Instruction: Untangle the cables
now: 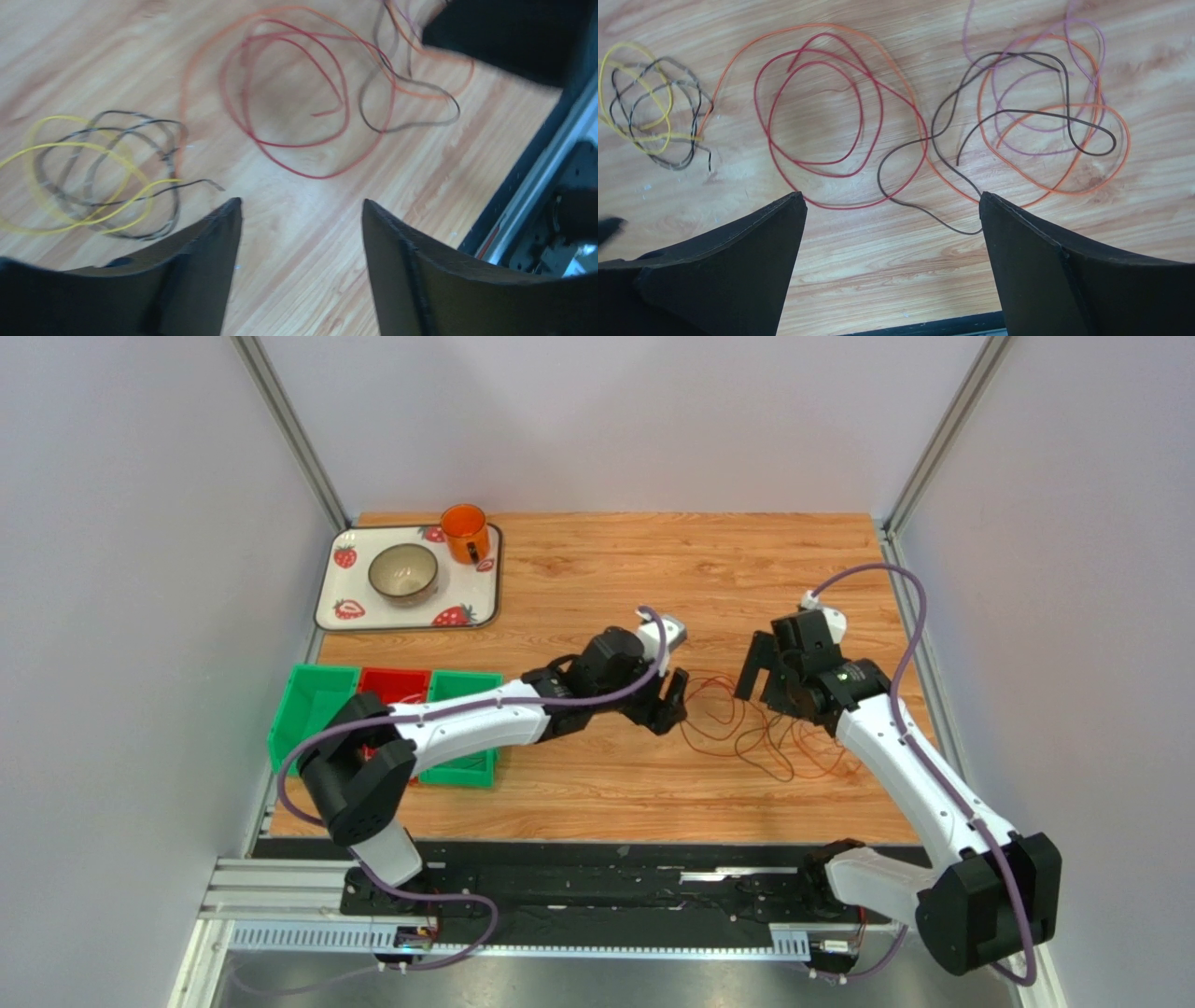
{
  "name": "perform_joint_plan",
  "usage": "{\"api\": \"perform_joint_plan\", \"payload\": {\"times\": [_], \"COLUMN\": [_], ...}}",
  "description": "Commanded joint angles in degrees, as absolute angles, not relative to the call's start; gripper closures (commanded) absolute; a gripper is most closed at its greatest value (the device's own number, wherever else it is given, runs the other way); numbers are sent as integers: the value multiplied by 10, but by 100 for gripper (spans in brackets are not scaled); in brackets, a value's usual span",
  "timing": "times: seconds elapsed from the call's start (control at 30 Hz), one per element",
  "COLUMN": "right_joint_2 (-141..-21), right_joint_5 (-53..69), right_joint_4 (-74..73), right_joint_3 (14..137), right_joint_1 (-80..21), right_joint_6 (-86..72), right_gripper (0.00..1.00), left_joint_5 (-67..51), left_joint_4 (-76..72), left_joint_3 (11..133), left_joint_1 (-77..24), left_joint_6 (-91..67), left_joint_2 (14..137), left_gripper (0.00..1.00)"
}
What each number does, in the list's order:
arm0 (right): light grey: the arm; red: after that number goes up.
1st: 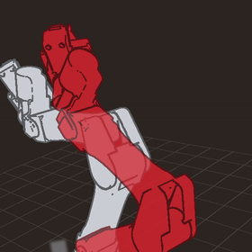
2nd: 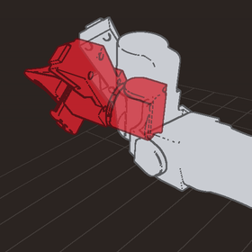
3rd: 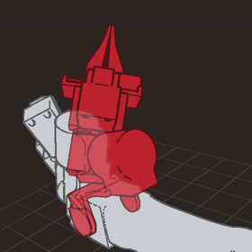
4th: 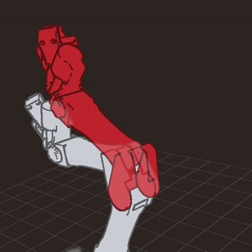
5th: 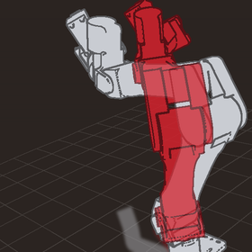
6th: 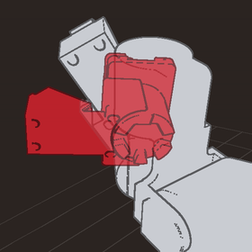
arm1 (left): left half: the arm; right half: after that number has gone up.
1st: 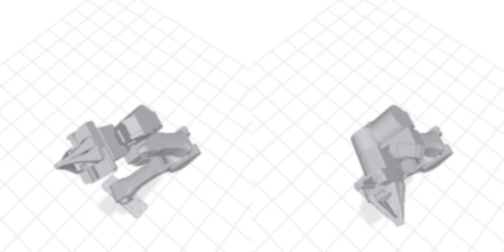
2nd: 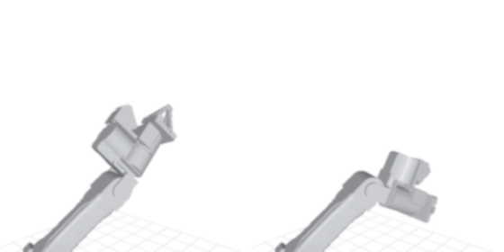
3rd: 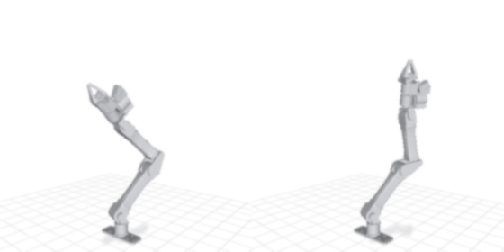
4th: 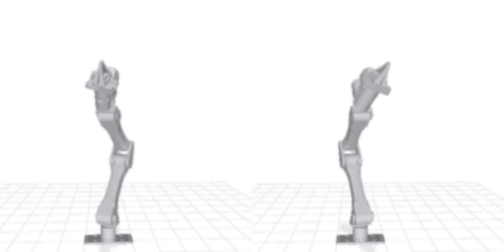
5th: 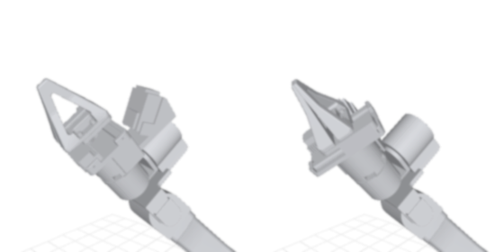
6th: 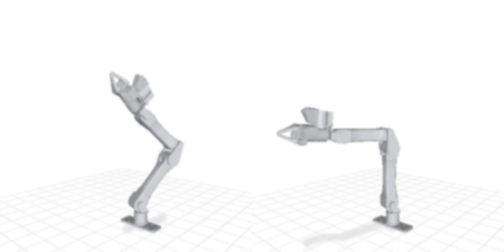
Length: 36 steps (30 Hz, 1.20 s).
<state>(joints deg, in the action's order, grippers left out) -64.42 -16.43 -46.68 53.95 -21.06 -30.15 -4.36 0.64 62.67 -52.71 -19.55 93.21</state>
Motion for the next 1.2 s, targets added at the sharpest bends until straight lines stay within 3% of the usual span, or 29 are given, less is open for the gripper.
{"api": "perform_joint_plan", "payload": {"times": [0.0, 0.07, 0.2, 0.57, 0.83, 1.17], "right_joint_2": [-638, -628, -627, -642, -652, -673], "right_joint_5": [-136, -124, -106, -48, -40, -19], "right_joint_4": [-461, -450, -438, -415, -407, -416], "right_joint_3": [534, 527, 521, 502, 509, 563], "right_joint_1": [-128, -101, -93, -93, -92, -22], "right_joint_6": [-355, -355, -350, -337, -326, -327], "right_gripper": [0, 0, 0, 4, 4, 2], "left_joint_5": [-105, -162, -164, -62, -39, -85], "left_joint_4": [-25, -19, 67, 170, 219, 173], "left_joint_3": [657, 671, 755, 922, 971, 905], "left_joint_1": [-574, -589, -613, -643, -650, -650], "left_joint_6": [-142, -96, -40, 57, 102, 76], "left_joint_2": [968, 994, 1053, 1213, 1266, 1264], "left_gripper": [18, 13, 8, 10, 10, 11]}}
